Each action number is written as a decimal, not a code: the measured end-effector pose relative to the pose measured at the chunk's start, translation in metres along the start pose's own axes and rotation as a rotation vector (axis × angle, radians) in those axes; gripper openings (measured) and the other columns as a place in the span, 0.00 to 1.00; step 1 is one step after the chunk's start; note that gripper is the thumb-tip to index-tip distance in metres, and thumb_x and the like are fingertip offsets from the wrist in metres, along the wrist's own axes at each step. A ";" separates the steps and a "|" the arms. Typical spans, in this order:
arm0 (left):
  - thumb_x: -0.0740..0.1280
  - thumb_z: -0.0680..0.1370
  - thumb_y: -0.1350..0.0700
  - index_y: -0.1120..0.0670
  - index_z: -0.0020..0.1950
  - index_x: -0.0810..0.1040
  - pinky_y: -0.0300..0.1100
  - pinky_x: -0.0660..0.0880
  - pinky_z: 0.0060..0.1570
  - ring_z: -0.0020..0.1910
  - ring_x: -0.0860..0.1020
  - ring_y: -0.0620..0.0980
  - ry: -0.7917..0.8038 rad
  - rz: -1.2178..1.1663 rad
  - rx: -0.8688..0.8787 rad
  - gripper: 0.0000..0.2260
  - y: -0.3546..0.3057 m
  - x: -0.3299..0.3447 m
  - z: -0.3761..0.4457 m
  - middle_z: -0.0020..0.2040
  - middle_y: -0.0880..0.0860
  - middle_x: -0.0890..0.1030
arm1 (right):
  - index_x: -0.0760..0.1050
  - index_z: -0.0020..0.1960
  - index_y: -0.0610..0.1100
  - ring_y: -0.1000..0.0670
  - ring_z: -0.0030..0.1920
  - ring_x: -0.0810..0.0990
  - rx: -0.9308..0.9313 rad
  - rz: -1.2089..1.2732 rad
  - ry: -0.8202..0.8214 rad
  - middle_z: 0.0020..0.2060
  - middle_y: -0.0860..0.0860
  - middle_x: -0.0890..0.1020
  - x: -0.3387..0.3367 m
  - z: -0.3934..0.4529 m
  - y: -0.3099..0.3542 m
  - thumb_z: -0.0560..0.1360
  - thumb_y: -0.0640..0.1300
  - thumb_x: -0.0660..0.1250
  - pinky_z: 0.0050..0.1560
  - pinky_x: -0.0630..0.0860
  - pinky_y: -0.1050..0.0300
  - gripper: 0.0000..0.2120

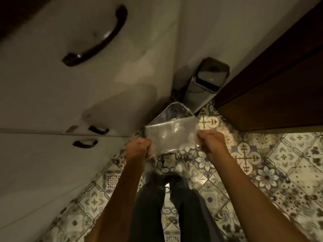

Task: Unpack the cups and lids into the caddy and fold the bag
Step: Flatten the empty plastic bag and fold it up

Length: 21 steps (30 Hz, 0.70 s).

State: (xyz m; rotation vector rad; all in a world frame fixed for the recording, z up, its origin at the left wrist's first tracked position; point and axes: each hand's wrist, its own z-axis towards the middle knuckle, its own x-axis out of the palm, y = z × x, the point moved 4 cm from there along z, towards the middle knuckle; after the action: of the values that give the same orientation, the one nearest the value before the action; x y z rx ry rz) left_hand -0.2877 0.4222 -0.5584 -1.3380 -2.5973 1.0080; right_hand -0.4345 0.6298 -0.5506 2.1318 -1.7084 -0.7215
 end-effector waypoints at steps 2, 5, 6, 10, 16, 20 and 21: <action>0.63 0.81 0.65 0.61 0.25 0.74 0.43 0.74 0.32 0.23 0.74 0.49 0.051 0.036 -0.062 0.22 0.035 0.008 0.041 0.22 0.53 0.76 | 0.80 0.46 0.34 0.45 0.33 0.78 0.045 -0.017 -0.041 0.36 0.40 0.81 0.010 0.036 -0.022 0.75 0.34 0.69 0.30 0.74 0.58 0.03; 0.63 0.80 0.67 0.61 0.34 0.75 0.36 0.73 0.25 0.22 0.75 0.42 0.066 -0.020 -0.148 0.14 0.076 0.022 0.091 0.25 0.51 0.76 | 0.80 0.50 0.32 0.43 0.38 0.78 0.097 -0.073 -0.080 0.40 0.38 0.82 0.023 0.093 -0.052 0.74 0.34 0.68 0.35 0.76 0.53 0.07; 0.67 0.78 0.63 0.58 0.36 0.76 0.37 0.74 0.27 0.25 0.76 0.44 0.033 -0.018 -0.190 0.11 0.085 0.024 0.102 0.28 0.51 0.77 | 0.80 0.48 0.32 0.44 0.36 0.78 0.094 -0.104 -0.086 0.39 0.38 0.81 0.027 0.105 -0.057 0.74 0.34 0.68 0.34 0.75 0.53 0.06; 0.69 0.77 0.63 0.60 0.36 0.76 0.42 0.73 0.30 0.26 0.76 0.50 0.005 -0.098 -0.315 0.09 0.118 0.039 0.153 0.31 0.56 0.78 | 0.77 0.40 0.35 0.45 0.33 0.76 0.040 -0.237 -0.110 0.36 0.39 0.79 0.044 0.157 -0.082 0.74 0.33 0.67 0.34 0.74 0.52 0.05; 0.71 0.76 0.61 0.60 0.39 0.78 0.38 0.73 0.24 0.29 0.76 0.50 -0.074 0.077 -0.282 0.07 0.136 0.055 0.218 0.34 0.56 0.79 | 0.73 0.44 0.39 0.46 0.40 0.77 0.029 -0.244 -0.141 0.41 0.43 0.77 0.064 0.219 -0.106 0.75 0.32 0.67 0.40 0.79 0.53 0.05; 0.71 0.75 0.61 0.56 0.35 0.77 0.35 0.76 0.25 0.30 0.77 0.48 -0.068 0.298 -0.082 0.09 0.135 0.066 0.243 0.33 0.53 0.79 | 0.72 0.41 0.41 0.43 0.45 0.79 -0.031 -0.260 -0.222 0.41 0.43 0.78 0.069 0.241 -0.104 0.77 0.36 0.67 0.50 0.81 0.45 0.07; 0.70 0.76 0.60 0.59 0.37 0.79 0.41 0.79 0.32 0.33 0.79 0.52 -0.090 0.357 -0.013 0.08 0.132 0.068 0.243 0.35 0.56 0.80 | 0.72 0.40 0.42 0.43 0.45 0.80 -0.046 -0.268 -0.229 0.40 0.44 0.78 0.071 0.243 -0.102 0.77 0.37 0.67 0.51 0.81 0.44 0.08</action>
State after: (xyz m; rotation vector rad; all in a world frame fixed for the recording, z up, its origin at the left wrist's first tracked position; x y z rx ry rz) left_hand -0.3151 0.3998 -0.8410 -1.8472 -2.4800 1.1184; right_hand -0.4773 0.6014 -0.8186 2.3481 -1.5051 -1.1063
